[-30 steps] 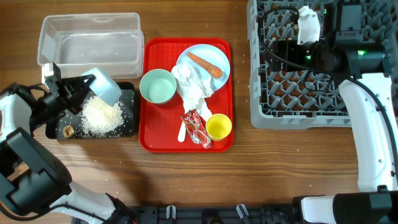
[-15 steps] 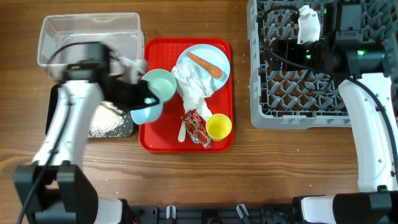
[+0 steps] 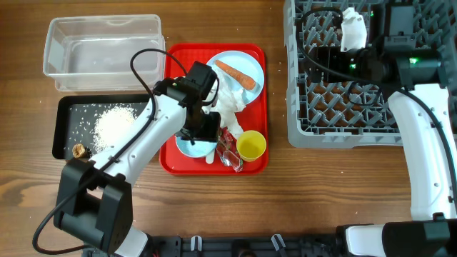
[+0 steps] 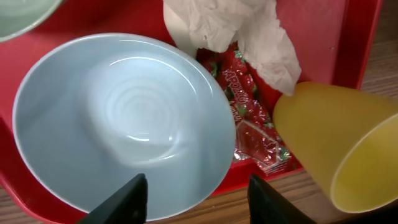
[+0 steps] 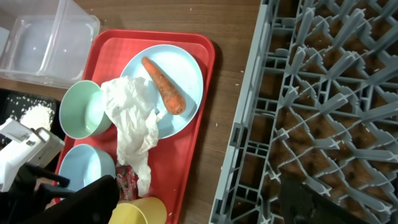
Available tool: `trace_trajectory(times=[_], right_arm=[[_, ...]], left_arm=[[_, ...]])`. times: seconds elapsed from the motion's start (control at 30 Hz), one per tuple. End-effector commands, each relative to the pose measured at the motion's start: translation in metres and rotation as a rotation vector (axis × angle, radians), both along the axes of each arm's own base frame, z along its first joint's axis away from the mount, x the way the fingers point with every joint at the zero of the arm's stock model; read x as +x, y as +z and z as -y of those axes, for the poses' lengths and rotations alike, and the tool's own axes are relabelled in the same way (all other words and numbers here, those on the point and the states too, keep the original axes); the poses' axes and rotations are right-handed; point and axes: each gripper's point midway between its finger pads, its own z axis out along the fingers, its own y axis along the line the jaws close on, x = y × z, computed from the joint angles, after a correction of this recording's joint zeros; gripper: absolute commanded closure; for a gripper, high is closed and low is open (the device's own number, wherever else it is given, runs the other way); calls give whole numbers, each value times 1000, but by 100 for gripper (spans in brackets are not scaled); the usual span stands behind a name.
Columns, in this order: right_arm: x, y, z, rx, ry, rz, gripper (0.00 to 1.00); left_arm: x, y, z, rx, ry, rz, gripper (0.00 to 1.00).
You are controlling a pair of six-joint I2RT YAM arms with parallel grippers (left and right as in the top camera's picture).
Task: Sort waste into correct bins and load items into the dishwasher rack
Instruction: 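Set the empty light-blue bowl back on the red tray, retract left arm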
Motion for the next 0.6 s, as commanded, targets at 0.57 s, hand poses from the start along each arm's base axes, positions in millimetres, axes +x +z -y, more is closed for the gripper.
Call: trace_trajectory(times=[0.57], right_arm=[[-82, -173, -226, -187, 424, -398, 32]], left_arm=[[79, 164, -281, -28, 905, 385, 5]])
